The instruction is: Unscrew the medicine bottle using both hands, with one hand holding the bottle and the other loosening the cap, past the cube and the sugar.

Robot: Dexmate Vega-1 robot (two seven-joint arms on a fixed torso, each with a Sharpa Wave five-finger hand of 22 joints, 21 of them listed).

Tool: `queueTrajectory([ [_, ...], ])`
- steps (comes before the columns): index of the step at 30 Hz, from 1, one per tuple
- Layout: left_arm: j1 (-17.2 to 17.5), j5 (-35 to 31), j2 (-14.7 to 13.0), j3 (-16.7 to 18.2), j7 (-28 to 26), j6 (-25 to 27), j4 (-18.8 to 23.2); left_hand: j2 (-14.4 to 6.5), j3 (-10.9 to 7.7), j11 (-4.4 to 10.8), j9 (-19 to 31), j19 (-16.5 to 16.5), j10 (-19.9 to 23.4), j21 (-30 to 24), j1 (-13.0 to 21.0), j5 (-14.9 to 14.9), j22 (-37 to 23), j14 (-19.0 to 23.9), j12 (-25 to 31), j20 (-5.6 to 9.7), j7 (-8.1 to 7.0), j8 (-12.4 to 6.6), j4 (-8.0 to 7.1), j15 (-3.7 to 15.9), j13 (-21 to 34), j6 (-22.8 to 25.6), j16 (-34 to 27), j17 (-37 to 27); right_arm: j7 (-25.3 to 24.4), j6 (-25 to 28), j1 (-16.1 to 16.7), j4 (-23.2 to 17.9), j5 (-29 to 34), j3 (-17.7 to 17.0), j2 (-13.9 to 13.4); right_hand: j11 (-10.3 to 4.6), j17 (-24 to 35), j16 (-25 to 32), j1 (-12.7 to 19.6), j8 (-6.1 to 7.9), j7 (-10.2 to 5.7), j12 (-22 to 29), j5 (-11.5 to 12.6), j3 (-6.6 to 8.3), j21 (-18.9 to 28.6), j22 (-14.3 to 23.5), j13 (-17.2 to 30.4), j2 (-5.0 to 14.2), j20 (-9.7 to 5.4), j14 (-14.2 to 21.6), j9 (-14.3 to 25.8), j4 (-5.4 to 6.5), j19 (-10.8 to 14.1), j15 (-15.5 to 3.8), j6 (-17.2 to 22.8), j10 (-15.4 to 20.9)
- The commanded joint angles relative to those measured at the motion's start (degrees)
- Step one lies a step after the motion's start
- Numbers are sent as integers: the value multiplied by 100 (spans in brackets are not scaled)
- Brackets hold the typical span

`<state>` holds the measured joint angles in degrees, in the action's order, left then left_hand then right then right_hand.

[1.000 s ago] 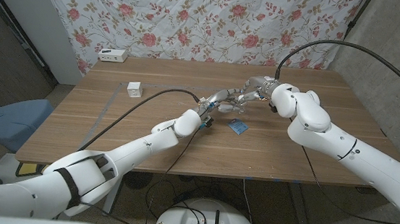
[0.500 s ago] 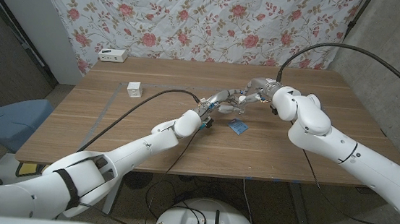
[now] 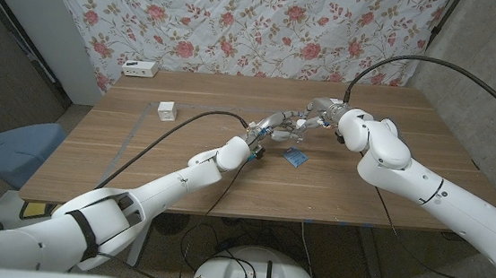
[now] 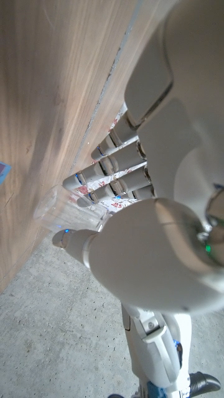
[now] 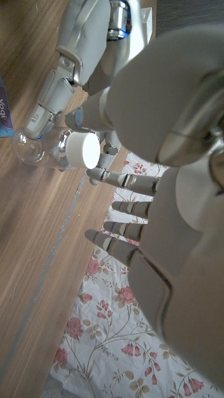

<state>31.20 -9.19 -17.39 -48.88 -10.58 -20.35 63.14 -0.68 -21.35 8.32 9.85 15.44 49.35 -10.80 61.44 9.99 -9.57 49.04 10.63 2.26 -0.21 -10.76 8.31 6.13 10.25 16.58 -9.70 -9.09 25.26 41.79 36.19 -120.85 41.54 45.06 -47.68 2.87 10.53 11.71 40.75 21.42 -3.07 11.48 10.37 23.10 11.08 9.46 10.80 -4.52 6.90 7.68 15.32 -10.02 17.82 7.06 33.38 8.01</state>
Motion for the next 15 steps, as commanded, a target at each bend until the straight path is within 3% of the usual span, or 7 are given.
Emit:
queueTrajectory([
  [1,0,-10,13,-11,9,-20,-18,-29,-43,72,16,17,119,15,-9,29,2,59,32,776,-36,4,-10,604,20,33,-3,-4,-26,69,-11,-2,-40,16,17,20,28,49,55,50,-11,18,-8,21,14,23,22,15,11,58,35,41,59,3,73,52],
  [15,-12,-18,22,-26,37,-29,-30,-27,-68,72,17,18,123,14,-26,28,2,62,34,773,-83,1,-8,600,21,56,-4,-4,-102,42,-20,17,-165,7,8,35,47,55,41,205,-38,24,-4,5,12,24,24,41,4,90,95,91,92,-5,286,146],
])
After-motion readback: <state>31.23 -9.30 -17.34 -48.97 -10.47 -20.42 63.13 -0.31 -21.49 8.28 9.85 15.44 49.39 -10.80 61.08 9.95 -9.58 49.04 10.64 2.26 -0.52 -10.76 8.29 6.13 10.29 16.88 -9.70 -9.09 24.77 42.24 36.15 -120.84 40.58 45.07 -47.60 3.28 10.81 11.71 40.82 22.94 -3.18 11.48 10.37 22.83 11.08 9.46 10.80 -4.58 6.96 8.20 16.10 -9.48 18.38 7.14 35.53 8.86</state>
